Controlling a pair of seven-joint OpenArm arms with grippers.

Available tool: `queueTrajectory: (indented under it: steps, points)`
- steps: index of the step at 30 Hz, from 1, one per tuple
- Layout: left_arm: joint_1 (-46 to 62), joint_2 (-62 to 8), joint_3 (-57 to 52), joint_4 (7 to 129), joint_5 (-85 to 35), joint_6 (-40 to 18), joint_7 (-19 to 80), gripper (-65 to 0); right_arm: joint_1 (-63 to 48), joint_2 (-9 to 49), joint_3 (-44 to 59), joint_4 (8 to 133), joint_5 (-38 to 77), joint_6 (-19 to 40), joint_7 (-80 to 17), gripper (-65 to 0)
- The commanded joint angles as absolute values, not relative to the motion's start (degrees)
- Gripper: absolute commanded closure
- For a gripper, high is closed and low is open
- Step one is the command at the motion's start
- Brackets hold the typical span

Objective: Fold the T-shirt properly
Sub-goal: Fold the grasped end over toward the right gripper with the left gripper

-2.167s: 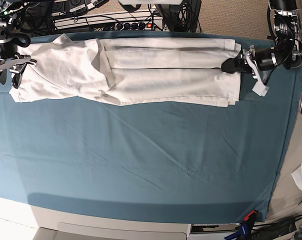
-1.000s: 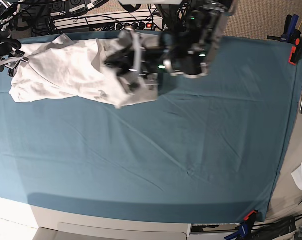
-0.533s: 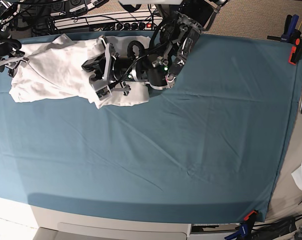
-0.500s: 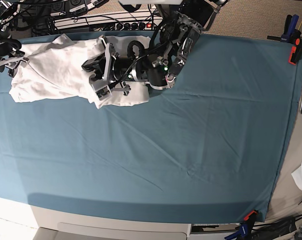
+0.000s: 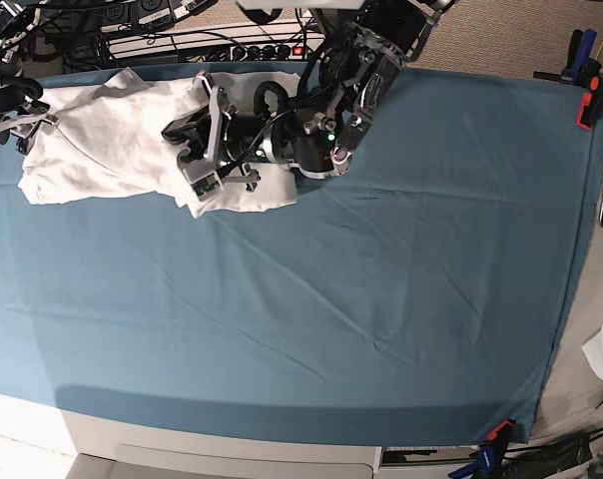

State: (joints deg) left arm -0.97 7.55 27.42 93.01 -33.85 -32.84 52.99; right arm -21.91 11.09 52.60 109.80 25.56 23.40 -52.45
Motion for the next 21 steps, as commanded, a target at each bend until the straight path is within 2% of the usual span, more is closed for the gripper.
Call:
queueTrajectory:
  steps: [1, 8, 12, 14, 21]
  points:
    - [-1.7, 9.0, 27.6, 94.0, -36.7, -33.5, 51.2, 0.0, -21.9, 12.1, 53.0, 110.6, 26.3, 23.3, -50.9, -28.8]
    - [-1.8, 9.0, 27.6, 94.0, -39.2, -37.3, 51.0, -1.0, -21.9, 12.1, 53.0, 110.6, 26.3, 23.3, -50.9, -28.8]
    - [-1.8, 9.0, 27.6, 94.0, -39.2, -37.5, 50.9, -21.2, -21.9, 12.1, 53.0, 110.6, 26.3, 23.3, -50.9, -28.8]
    - [-1.7, 9.0, 27.6, 94.0, -39.2, -37.5, 50.5, -26.7, -21.9, 12.1, 53.0, 110.6, 26.3, 23.3, -50.9, -28.8]
    - [-1.9, 9.0, 27.6, 94.0, -39.2, -37.3, 49.9, -27.3, -21.9, 12.1, 53.0, 110.6, 26.3, 23.3, -50.8, -28.8]
